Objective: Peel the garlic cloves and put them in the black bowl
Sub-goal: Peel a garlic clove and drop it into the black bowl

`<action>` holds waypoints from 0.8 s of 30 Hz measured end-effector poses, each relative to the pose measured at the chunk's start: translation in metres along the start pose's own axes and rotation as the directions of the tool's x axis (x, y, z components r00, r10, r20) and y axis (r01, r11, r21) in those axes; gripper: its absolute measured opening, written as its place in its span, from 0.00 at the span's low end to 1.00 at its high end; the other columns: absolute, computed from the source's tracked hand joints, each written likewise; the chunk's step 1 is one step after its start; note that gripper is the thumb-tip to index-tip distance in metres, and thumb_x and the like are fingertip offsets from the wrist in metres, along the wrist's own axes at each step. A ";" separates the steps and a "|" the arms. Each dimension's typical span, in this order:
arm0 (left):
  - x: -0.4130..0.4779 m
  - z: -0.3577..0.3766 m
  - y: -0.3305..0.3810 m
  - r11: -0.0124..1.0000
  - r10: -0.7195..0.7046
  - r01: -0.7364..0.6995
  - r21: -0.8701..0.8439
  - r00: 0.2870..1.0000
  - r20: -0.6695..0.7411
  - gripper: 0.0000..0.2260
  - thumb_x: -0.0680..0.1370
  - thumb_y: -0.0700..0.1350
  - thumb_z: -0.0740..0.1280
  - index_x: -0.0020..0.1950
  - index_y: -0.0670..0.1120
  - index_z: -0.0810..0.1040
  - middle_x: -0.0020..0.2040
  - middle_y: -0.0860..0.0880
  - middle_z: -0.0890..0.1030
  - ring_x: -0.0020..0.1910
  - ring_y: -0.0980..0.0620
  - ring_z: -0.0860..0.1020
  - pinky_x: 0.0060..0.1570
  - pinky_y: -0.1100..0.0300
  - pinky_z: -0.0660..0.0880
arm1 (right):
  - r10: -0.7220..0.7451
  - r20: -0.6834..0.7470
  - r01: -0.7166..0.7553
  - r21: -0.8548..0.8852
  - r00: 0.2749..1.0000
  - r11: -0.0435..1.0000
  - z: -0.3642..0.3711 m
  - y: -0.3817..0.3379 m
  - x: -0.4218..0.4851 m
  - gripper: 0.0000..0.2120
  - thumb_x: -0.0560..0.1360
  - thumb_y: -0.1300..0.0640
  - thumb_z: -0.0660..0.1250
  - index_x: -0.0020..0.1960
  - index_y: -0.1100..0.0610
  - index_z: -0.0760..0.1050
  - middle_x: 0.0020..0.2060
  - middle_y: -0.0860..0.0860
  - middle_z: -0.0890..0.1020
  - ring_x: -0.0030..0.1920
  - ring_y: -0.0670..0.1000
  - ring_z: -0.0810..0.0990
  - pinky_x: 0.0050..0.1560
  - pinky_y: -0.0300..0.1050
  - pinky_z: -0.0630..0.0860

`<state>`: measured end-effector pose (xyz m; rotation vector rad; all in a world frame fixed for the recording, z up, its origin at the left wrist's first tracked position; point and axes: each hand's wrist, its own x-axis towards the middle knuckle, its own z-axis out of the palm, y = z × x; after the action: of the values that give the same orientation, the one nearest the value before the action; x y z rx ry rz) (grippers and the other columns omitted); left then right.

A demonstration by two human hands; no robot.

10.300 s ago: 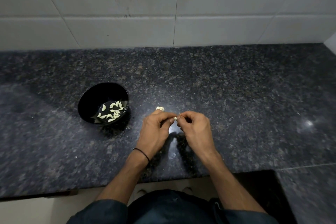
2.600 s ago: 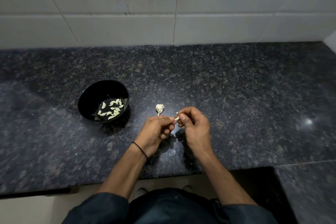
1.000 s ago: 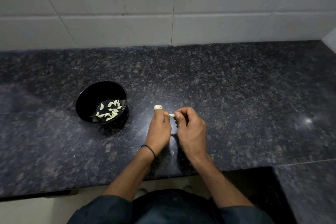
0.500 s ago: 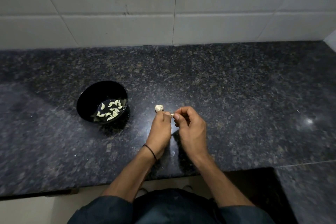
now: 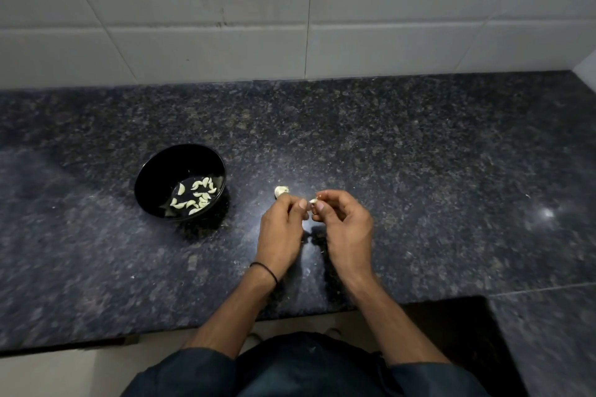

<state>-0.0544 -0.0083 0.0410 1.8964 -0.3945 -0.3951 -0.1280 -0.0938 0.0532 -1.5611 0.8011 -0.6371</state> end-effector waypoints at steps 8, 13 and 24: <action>0.002 0.000 -0.002 0.997 0.067 -0.067 -0.041 0.998 0.019 0.03 0.79 0.45 0.69 0.49 0.54 0.79 0.45 0.53 0.83 0.43 0.50 0.83 0.40 0.47 0.80 | -0.029 -0.014 0.029 -0.024 0.999 0.999 0.002 0.002 0.001 0.07 0.78 0.64 0.70 0.53 0.53 0.82 0.41 0.48 0.86 0.44 0.47 0.86 0.49 0.50 0.84; 0.004 -0.006 0.005 0.979 0.200 -0.199 0.039 0.980 -0.023 0.04 0.79 0.40 0.69 0.46 0.47 0.82 0.43 0.53 0.82 0.43 0.57 0.80 0.44 0.66 0.74 | -0.018 0.015 0.019 -0.053 1.000 0.998 0.002 -0.001 0.001 0.06 0.78 0.62 0.71 0.52 0.54 0.84 0.41 0.47 0.87 0.43 0.48 0.86 0.49 0.54 0.84; 0.011 -0.017 0.001 0.928 0.319 -0.316 0.199 0.948 0.019 0.04 0.77 0.38 0.70 0.45 0.45 0.83 0.43 0.53 0.83 0.44 0.57 0.79 0.46 0.64 0.73 | 0.009 0.148 0.031 -0.268 0.989 0.963 -0.005 -0.010 0.003 0.06 0.78 0.53 0.70 0.46 0.52 0.85 0.34 0.46 0.85 0.37 0.46 0.85 0.44 0.54 0.82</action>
<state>-0.0368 0.0007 0.0469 1.9832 -0.7444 -0.1284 -0.1285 -0.0983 0.0639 -1.8387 0.7912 -0.4257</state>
